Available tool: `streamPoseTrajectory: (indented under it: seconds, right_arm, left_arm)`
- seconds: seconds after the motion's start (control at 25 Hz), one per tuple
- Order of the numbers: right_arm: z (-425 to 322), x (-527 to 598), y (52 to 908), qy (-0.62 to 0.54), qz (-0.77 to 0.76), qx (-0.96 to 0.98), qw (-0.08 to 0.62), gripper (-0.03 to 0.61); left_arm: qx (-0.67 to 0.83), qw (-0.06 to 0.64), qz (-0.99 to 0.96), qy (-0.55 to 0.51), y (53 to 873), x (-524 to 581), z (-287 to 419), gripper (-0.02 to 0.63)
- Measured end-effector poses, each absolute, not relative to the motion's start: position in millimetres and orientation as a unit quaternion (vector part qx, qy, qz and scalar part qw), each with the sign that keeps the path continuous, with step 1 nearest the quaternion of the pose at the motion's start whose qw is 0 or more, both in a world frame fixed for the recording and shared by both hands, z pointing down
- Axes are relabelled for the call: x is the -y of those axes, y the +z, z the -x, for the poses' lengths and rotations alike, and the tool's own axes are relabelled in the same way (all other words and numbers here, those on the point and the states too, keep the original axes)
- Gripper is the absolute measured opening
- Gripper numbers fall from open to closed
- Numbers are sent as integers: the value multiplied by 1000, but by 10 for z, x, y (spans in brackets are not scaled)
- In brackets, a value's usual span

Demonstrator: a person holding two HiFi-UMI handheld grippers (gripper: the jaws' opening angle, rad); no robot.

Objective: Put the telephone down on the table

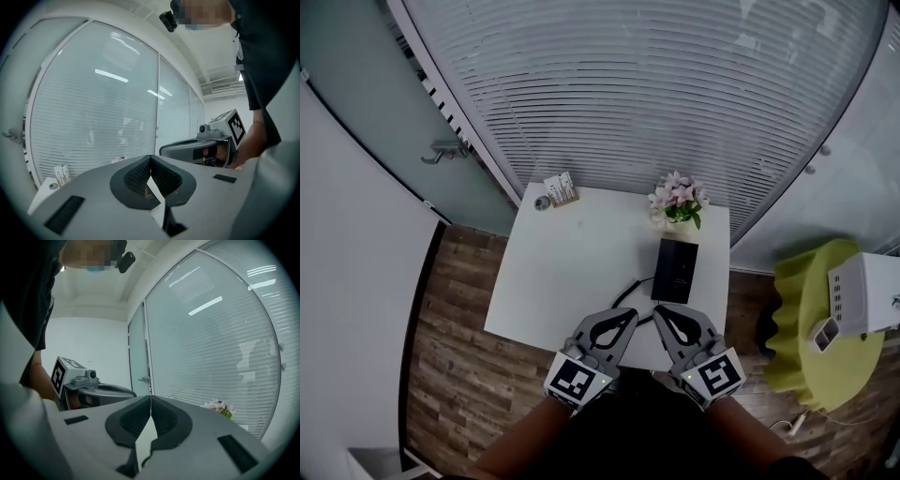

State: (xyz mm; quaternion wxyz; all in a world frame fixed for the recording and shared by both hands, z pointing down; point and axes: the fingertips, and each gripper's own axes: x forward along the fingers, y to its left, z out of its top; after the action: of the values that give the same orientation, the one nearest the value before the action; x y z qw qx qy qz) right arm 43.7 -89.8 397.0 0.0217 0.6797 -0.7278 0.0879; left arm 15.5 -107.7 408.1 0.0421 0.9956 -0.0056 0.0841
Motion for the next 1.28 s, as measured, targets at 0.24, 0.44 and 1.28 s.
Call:
streamPoseTrajectory:
  seconds: [0.24,0.44,1.28]
  right_arm:
    - [-987,945,4277,119,-704,700,16,23]
    - [-1309,988,4505,140,-715,685,14,23]
    - [-1632,1255,5272,217,-776,593,13,23]
  left_arm:
    - [-8,31,-991,132,4345,1156,-604,9]
    - [-6,47,-990,131,4522,1191,-928,9]
    - [-106,148,-954,237,5742,1651,-1445,11]
